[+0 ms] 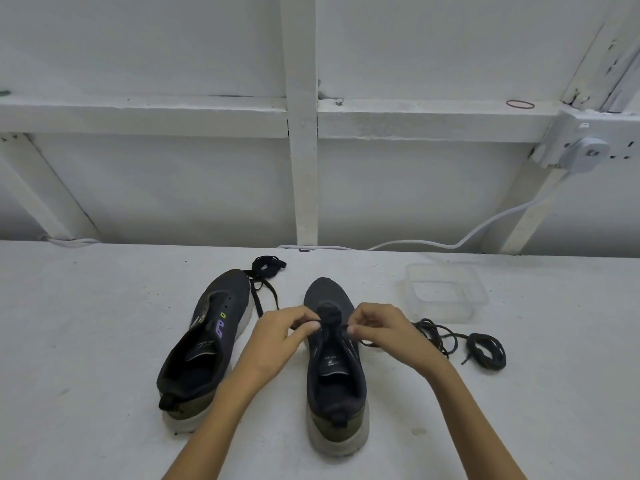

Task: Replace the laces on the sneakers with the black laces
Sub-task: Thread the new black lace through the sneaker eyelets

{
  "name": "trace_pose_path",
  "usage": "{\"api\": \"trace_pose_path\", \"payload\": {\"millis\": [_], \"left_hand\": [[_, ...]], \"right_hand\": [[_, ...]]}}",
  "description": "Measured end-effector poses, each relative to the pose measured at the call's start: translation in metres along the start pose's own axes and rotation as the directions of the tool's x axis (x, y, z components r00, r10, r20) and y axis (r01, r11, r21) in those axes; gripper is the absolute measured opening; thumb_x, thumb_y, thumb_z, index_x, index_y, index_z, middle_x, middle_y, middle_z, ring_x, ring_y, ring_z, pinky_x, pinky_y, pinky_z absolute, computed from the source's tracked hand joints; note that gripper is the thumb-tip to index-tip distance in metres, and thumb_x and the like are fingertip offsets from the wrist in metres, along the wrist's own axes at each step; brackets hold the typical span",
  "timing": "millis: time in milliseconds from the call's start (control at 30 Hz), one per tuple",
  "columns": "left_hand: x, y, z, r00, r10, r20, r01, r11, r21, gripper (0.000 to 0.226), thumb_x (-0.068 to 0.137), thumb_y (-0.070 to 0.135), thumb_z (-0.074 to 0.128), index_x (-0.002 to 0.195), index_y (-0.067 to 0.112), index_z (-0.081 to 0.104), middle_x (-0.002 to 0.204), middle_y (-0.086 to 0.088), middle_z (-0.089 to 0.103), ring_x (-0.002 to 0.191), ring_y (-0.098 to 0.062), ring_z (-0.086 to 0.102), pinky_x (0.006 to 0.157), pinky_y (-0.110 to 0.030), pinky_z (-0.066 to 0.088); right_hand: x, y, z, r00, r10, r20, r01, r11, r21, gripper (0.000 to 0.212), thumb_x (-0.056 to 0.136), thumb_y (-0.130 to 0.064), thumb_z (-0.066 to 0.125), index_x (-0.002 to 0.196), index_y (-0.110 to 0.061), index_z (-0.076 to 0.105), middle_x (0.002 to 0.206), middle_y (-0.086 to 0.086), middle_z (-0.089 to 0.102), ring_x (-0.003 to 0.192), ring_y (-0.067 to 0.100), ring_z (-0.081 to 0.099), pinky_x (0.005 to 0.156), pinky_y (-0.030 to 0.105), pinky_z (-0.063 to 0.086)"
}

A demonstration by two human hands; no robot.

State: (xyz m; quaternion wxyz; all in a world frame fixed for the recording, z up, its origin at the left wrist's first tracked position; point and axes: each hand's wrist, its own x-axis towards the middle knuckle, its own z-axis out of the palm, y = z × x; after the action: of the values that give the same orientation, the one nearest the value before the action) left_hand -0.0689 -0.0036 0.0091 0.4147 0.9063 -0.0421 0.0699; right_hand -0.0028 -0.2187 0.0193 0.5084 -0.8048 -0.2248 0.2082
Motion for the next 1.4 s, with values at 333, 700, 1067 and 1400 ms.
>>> {"api": "trace_pose_path", "payload": {"millis": [333, 700, 1067, 1400], "left_hand": [[-0.021, -0.013, -0.017, 0.988, -0.154, -0.026, 0.154, 0.988, 0.025, 0.018, 0.087, 0.017, 0.07, 0.074, 0.029, 0.069, 0.065, 0.017, 0.068, 0.069, -0.008, 0.064, 0.073, -0.024, 0.052], [-0.028, -0.008, -0.022, 0.971, -0.24, -0.007, 0.24, 0.97, -0.043, 0.017, 0.085, 0.011, 0.071, 0.072, 0.022, 0.072, 0.061, 0.008, 0.069, 0.056, -0.01, 0.063, 0.065, -0.024, 0.054], [-0.044, 0.003, -0.036, 0.919, -0.391, 0.05, 0.362, 0.786, -0.501, 0.035, 0.074, 0.039, 0.079, 0.058, 0.014, 0.06, 0.06, -0.003, 0.054, 0.07, -0.019, 0.058, 0.074, -0.022, 0.048], [-0.038, 0.035, -0.057, 0.929, -0.366, 0.063, 0.2, 0.35, -0.915, 0.026, 0.08, 0.03, 0.069, 0.07, 0.006, 0.07, 0.101, -0.016, 0.069, 0.104, -0.03, 0.064, 0.093, -0.04, 0.056]], "right_hand": [[-0.028, 0.026, -0.022, 0.996, 0.064, -0.063, -0.051, 0.981, 0.186, 0.011, 0.067, -0.017, 0.062, 0.064, -0.006, 0.059, 0.06, 0.008, 0.048, 0.056, 0.012, 0.038, 0.053, 0.016, 0.032], [-0.034, 0.035, -0.034, 0.999, 0.039, -0.018, -0.034, 0.975, 0.22, 0.014, 0.073, -0.011, 0.062, 0.061, -0.019, 0.062, 0.068, 0.012, 0.051, 0.066, 0.02, 0.039, 0.059, 0.022, 0.034], [-0.054, 0.037, -0.05, 0.986, 0.008, 0.169, -0.049, 0.97, 0.238, 0.027, 0.081, -0.036, 0.068, 0.071, -0.013, 0.058, 0.096, -0.002, 0.056, 0.089, 0.014, 0.051, 0.081, 0.017, 0.042], [-0.049, 0.011, -0.043, 0.969, -0.156, 0.191, 0.05, 0.882, 0.468, 0.026, 0.081, -0.039, 0.07, 0.076, -0.015, 0.064, 0.096, 0.006, 0.059, 0.094, 0.024, 0.053, 0.089, 0.031, 0.042]]}}
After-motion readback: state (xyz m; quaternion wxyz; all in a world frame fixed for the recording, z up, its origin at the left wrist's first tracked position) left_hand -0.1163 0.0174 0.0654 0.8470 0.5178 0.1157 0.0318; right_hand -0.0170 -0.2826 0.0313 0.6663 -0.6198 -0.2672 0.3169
